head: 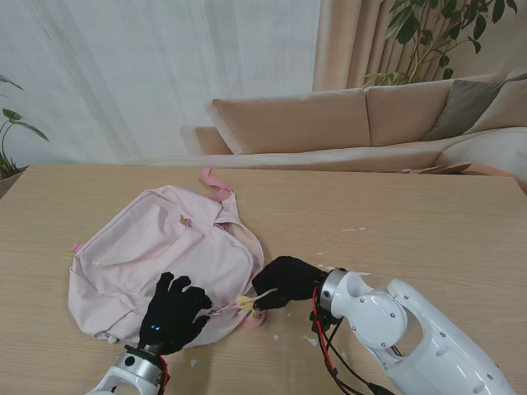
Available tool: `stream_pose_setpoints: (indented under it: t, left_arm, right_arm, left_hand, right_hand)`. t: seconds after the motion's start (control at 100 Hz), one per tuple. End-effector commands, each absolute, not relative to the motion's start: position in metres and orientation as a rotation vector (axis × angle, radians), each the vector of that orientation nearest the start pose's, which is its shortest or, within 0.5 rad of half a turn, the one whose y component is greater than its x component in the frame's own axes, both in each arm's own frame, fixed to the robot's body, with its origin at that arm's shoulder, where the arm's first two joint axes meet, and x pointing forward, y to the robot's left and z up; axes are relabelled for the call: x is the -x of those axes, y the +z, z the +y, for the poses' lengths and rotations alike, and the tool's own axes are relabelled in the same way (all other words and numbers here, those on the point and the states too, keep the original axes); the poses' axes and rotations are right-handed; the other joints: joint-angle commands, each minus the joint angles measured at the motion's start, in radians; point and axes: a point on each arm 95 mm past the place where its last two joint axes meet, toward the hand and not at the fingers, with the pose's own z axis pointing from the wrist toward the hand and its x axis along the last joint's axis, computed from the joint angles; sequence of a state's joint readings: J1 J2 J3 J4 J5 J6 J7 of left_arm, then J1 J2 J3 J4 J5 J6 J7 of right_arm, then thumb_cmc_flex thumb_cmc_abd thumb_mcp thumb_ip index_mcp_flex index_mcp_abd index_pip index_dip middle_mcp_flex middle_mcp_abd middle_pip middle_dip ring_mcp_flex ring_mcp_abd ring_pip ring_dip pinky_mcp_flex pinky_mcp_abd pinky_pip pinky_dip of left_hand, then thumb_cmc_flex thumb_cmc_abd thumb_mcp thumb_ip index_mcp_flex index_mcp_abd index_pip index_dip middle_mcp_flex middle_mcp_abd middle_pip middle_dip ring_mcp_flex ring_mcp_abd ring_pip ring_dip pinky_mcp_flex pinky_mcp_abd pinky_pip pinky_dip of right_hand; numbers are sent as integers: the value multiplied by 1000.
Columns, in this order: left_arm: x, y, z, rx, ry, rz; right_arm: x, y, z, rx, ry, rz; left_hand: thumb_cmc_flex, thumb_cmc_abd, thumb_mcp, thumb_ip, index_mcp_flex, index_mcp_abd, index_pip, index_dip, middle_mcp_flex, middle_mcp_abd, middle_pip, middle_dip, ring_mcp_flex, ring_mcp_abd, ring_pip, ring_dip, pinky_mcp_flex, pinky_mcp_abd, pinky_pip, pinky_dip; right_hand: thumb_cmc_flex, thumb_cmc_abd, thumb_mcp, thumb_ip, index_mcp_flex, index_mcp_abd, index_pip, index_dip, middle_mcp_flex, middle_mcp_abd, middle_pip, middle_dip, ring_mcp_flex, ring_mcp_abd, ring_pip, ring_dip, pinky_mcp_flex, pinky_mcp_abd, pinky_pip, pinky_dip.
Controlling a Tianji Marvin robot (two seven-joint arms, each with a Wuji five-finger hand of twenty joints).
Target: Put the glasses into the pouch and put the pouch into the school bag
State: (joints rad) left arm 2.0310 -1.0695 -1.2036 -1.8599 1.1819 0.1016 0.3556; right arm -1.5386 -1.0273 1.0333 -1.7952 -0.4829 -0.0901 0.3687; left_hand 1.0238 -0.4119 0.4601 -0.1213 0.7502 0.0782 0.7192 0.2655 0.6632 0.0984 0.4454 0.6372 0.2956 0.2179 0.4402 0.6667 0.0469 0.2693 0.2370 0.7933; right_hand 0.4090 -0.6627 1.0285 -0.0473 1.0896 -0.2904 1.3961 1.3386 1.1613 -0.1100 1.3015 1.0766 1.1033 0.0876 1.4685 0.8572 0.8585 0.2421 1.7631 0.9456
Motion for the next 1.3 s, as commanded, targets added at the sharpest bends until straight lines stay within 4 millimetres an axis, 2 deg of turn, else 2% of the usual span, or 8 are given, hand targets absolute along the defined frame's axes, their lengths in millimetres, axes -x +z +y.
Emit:
stream_pose_setpoints:
  t: [0.0,0.24,0.34,0.42,0.54,0.63,0.79,1.29]
  left_arm:
    - [-244,-357,-28,1119,-1510,1436]
    - [-236,-360,-13,1080,-1590,1442]
    - [-237,-363,-9,1053,-1644,1411]
    - [-238,-363,-5,1047,-1681,1397]
    - [-242,-364,2,1009,-1733,1440]
    - [-245,-365,9,941,-1765,1485]
    - [-247,-366,16,881,-1830,1506]
    - [-253,-361,26,872,-1905,1556]
  right_arm:
    - [-348,-308,91,-1584,1842,1931]
    - [-363,-311,88,-1653,1790,1861]
    - [-369,-311,90,-1680,1759,1892]
    - [-372,-310,92,-1694,1733,1922]
    - [-375,-310,92,-1690,1699,1935]
    - [-379,-311,91,-1690,1671,1914]
    - [-386,-314,89,-1683,1626,1873]
    - [-394,-321,74,-1689,1522,1795]
  left_hand:
    - [100,39,14,17,63,-4,-57,-43,20,5,-36,-2,7,8,7,6,0,9,1,-8]
    - [89,18,4,22,121,-88,-114,-26,130,-19,-60,45,47,1,48,10,50,10,34,27]
    - [50,48,-7,8,111,-220,147,150,231,-17,-57,147,97,5,87,21,92,18,58,53]
    - [47,51,3,2,88,-242,173,327,260,-19,-82,219,106,4,113,25,109,19,88,85]
    - [57,64,-15,1,67,-257,193,411,253,-32,-82,232,99,-7,116,22,110,11,115,98]
    - [58,60,-33,4,70,-272,180,452,267,-63,-96,239,114,-11,123,18,89,6,207,109]
    - [33,47,-1,-5,76,-294,176,496,282,-73,-113,254,121,-18,123,13,12,-3,442,-42]
    - [23,43,18,-7,65,-297,194,575,263,-68,-84,266,101,-35,109,11,-12,-2,487,-87]
  right_hand:
    - [-37,23,-1,14,73,-72,33,30,65,-8,33,9,63,-5,50,-8,56,32,177,-16]
    - [-80,35,30,107,173,-122,35,79,255,-33,40,4,207,-14,163,-2,325,75,331,-177]
    - [-75,37,36,178,197,-125,49,70,281,-43,60,13,207,-22,206,38,338,79,331,-106]
    - [-79,41,42,234,212,-132,63,58,283,-52,93,10,207,-32,230,59,341,76,331,-59]
    - [-79,32,46,290,224,-135,74,46,283,-65,118,-3,207,-46,245,75,344,64,331,-22]
    - [-73,30,35,303,227,-134,76,43,283,-71,125,-6,207,-53,257,85,346,56,331,0]
    - [-69,27,27,311,231,-137,77,39,283,-81,132,-8,208,-62,266,95,348,48,331,24]
    - [-53,22,-3,329,236,-128,87,27,282,-95,146,-9,208,-81,280,117,352,24,331,63]
